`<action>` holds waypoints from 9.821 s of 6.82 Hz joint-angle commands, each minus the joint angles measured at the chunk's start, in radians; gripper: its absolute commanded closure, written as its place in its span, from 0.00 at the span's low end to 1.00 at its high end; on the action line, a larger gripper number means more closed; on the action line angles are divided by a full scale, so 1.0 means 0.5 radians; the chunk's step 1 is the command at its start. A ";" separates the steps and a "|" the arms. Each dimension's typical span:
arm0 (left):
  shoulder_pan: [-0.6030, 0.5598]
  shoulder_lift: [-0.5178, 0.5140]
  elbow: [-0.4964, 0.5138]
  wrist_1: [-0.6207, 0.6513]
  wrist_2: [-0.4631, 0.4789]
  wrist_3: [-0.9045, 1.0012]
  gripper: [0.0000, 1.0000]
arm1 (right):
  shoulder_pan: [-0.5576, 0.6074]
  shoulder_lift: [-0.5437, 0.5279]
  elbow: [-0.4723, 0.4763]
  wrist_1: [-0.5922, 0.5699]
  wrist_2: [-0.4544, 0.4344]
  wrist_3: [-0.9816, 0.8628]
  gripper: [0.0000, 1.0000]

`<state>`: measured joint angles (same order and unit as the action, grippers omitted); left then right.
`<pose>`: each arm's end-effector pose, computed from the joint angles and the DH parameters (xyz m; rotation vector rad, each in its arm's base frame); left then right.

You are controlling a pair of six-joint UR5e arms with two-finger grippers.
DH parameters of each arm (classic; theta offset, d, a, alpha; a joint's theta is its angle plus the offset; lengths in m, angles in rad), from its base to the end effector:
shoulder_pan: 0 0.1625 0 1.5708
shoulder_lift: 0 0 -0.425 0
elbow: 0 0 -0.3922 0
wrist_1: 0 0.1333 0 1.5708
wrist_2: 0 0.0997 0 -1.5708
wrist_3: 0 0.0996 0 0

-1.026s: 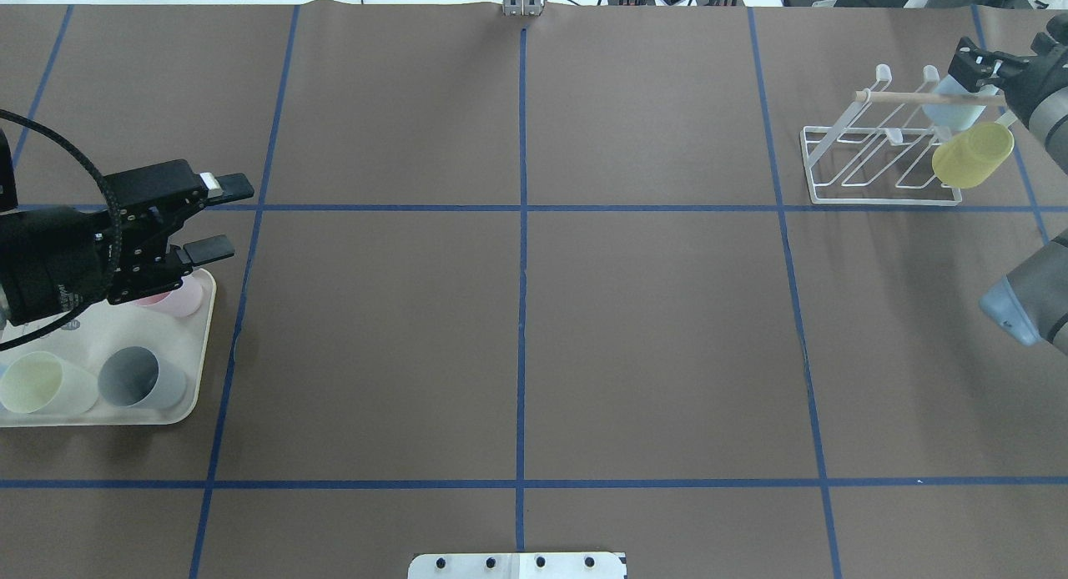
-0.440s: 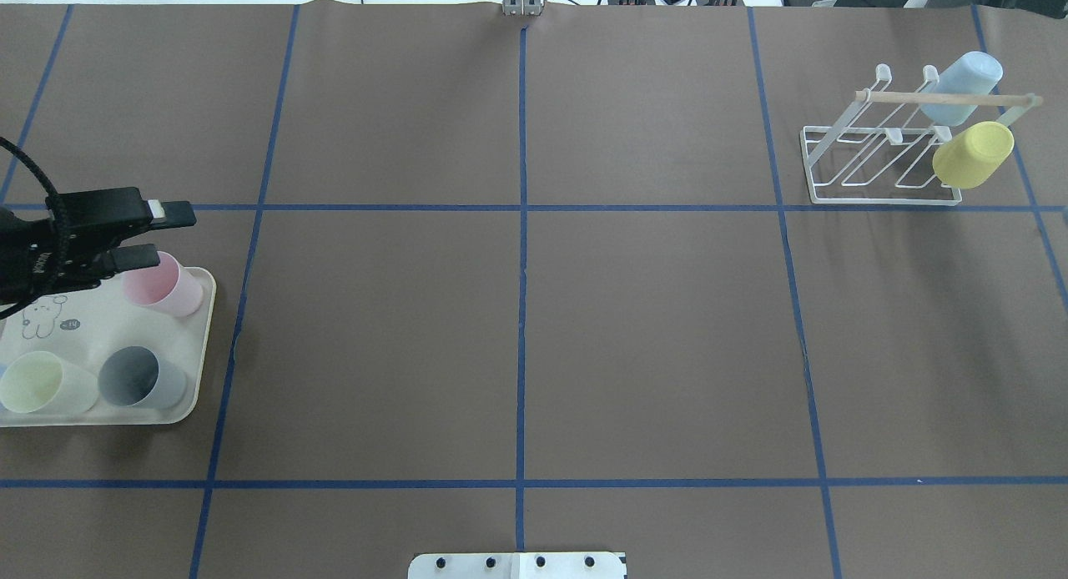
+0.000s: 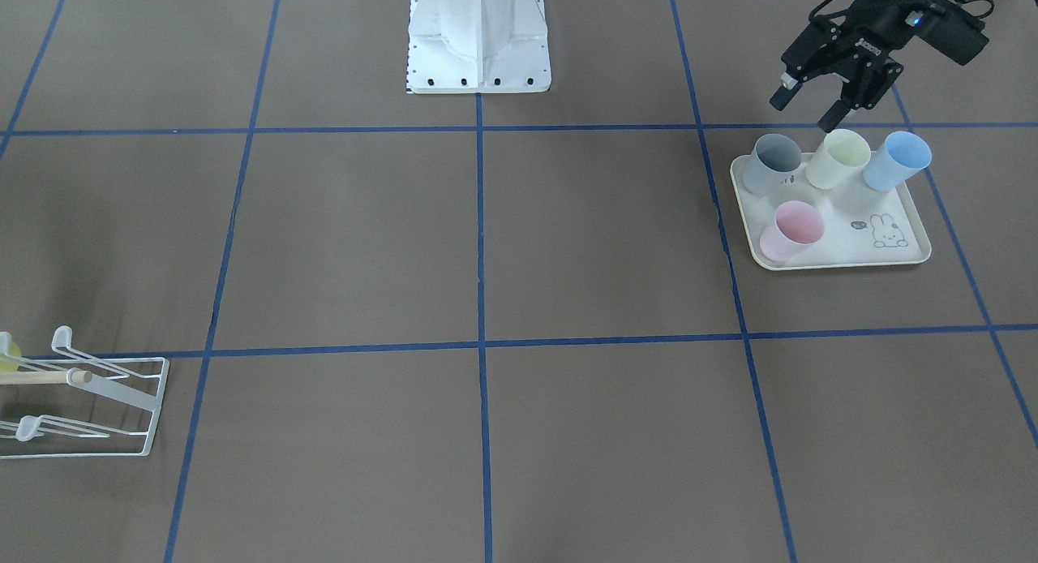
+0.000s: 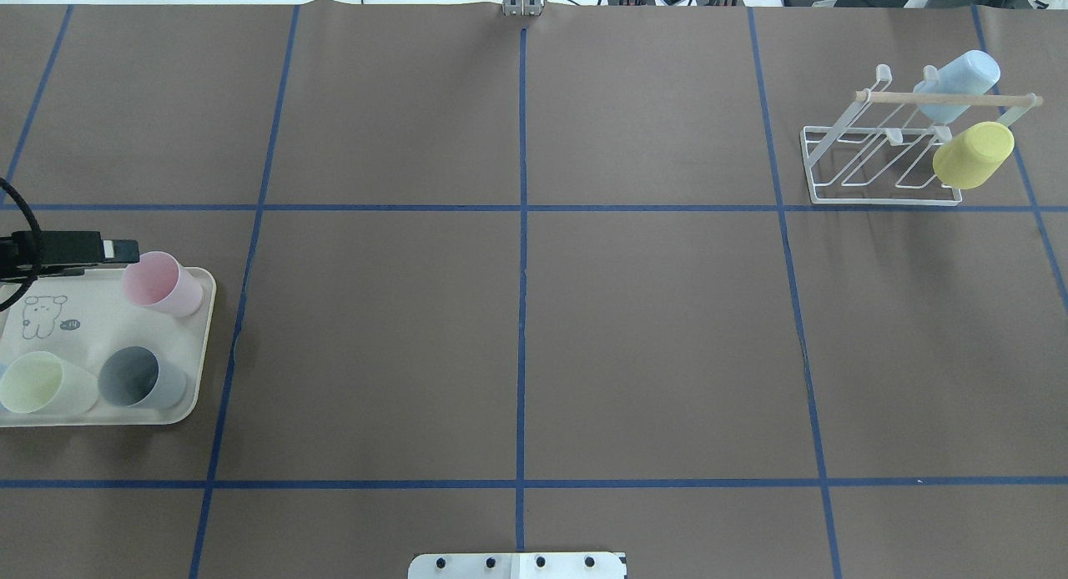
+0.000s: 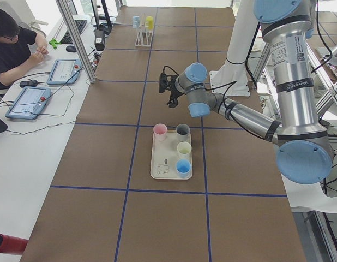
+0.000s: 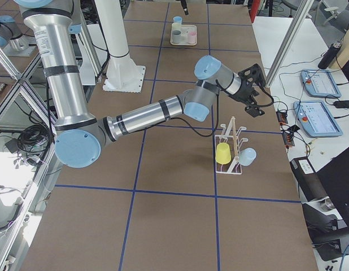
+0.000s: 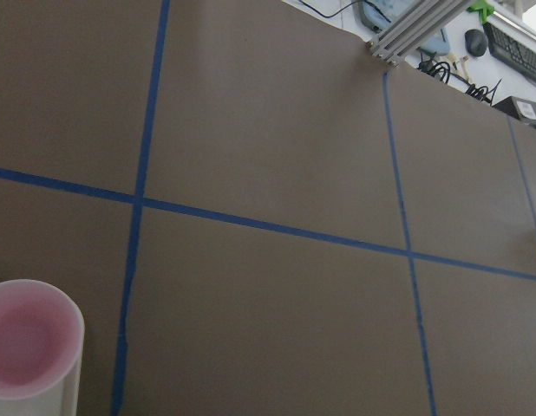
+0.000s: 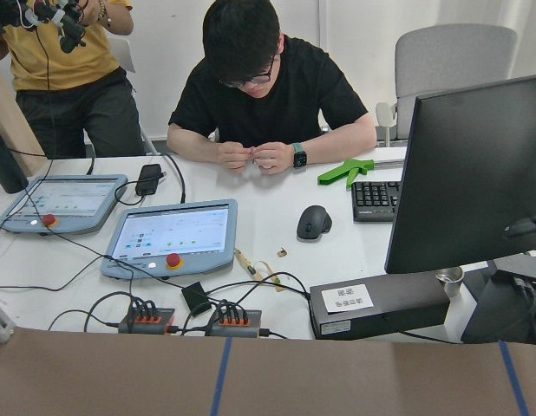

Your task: Transfer IKEA cup to right arm and place on rack

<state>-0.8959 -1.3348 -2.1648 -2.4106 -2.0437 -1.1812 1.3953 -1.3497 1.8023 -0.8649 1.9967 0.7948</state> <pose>0.1731 -0.3570 0.3778 0.3710 1.1852 -0.1565 -0.0086 -0.5763 0.3506 0.8339 -0.8662 0.2967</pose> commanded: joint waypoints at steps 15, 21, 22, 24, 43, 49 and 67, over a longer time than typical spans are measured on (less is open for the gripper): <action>-0.003 -0.500 0.786 0.649 -0.082 1.080 0.78 | -0.152 0.227 0.163 -0.277 0.744 0.509 0.00; -0.125 -0.441 0.517 0.896 -0.082 1.080 1.00 | -0.152 0.254 0.166 -0.277 0.747 0.527 0.00; -0.220 -0.457 0.428 0.997 -0.079 1.080 1.00 | -0.152 0.254 0.166 -0.277 0.747 0.527 0.00; -0.407 -0.551 0.393 1.008 -0.067 0.785 1.00 | -0.161 0.270 0.175 -0.277 0.762 0.530 0.00; 0.886 -1.340 0.633 -0.796 1.823 -3.406 1.00 | -1.536 0.554 -0.063 1.174 -1.039 2.270 0.00; 1.018 -1.506 0.715 -0.787 1.875 -3.335 1.00 | -1.600 0.610 -0.150 1.174 -1.119 2.230 0.00; 1.049 -1.512 0.691 -0.891 1.866 -3.111 0.00 | -1.622 0.665 -0.162 1.174 -1.232 2.236 1.00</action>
<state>-0.3714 -2.0932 -1.8186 -2.8547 -1.1102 -2.7411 0.5752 -1.0159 1.7222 -0.2776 1.3801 1.9129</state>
